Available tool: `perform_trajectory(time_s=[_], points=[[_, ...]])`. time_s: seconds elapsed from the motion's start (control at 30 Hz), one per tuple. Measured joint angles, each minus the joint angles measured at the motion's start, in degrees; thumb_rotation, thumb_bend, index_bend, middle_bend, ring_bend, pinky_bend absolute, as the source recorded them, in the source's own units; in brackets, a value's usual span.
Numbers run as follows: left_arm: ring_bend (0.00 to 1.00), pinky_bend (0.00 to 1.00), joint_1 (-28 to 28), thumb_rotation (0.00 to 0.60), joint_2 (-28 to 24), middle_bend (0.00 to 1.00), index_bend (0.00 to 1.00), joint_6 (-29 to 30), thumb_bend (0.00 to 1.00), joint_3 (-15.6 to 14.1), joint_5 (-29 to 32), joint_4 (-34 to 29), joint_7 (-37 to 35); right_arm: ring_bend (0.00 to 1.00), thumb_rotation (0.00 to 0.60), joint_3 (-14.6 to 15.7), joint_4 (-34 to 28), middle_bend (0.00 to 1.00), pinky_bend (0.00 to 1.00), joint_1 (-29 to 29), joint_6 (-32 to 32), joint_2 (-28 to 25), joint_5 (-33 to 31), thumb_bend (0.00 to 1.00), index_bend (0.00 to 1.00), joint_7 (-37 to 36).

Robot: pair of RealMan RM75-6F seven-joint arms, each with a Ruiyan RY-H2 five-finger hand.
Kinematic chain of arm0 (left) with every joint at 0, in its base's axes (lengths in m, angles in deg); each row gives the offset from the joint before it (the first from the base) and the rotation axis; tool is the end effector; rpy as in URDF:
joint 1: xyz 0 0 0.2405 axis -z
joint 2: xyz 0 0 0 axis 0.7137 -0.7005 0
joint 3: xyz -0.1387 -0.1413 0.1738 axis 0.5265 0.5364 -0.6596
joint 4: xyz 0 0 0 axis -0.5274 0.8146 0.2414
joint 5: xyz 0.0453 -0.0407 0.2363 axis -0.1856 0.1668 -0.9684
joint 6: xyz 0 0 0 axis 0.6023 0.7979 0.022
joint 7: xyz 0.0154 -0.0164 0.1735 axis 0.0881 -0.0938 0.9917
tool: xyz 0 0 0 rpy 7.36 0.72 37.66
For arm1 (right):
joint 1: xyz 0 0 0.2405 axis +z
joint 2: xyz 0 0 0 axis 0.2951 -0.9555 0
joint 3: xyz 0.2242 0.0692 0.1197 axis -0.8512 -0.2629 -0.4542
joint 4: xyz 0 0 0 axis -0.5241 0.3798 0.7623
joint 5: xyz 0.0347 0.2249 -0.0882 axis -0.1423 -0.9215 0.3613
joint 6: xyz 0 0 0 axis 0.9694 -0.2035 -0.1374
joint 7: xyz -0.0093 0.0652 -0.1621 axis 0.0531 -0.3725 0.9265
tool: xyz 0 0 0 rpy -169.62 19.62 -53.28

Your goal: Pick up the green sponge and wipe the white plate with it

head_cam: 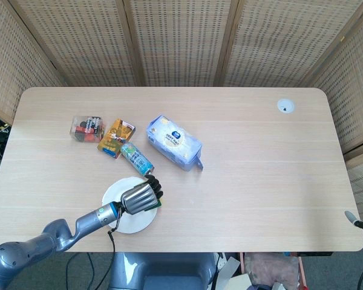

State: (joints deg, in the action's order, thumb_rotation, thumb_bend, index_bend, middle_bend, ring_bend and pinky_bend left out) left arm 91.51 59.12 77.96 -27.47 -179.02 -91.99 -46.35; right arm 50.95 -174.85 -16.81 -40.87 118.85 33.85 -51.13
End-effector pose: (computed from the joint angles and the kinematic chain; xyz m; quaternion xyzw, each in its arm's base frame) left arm -0.1611 0.3372 -0.1458 -0.8628 0.1913 -0.3167 0.3445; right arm -0.3441 -0.2072 0.2044 0.5241 -0.3729 0.3929 0.6571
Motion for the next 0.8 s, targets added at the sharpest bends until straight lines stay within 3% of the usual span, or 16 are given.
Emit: perform_trajectory(time_s=[0.53,0.8], points=[[0.44,0.46,-1.4,0.6,3.6,0.64,0.71,-0.5,0.2,-1.8,-0.4,6.3,-1.1,0.0,0.6,-0.1,0.1,0.0,0.0,0.0,0.0,-0.2,-0.1,0.0,0.0,-0.5],[0.44,0.46,-1.6,0.6,2.7,0.65,0.72,3.6,0.2,0.6,1.2,3.8,-4.3,0.0,0.6,-0.1,-0.1,0.0,0.0,-0.1,-0.2,-0.2,0.0,0.0,0.0,-0.5]])
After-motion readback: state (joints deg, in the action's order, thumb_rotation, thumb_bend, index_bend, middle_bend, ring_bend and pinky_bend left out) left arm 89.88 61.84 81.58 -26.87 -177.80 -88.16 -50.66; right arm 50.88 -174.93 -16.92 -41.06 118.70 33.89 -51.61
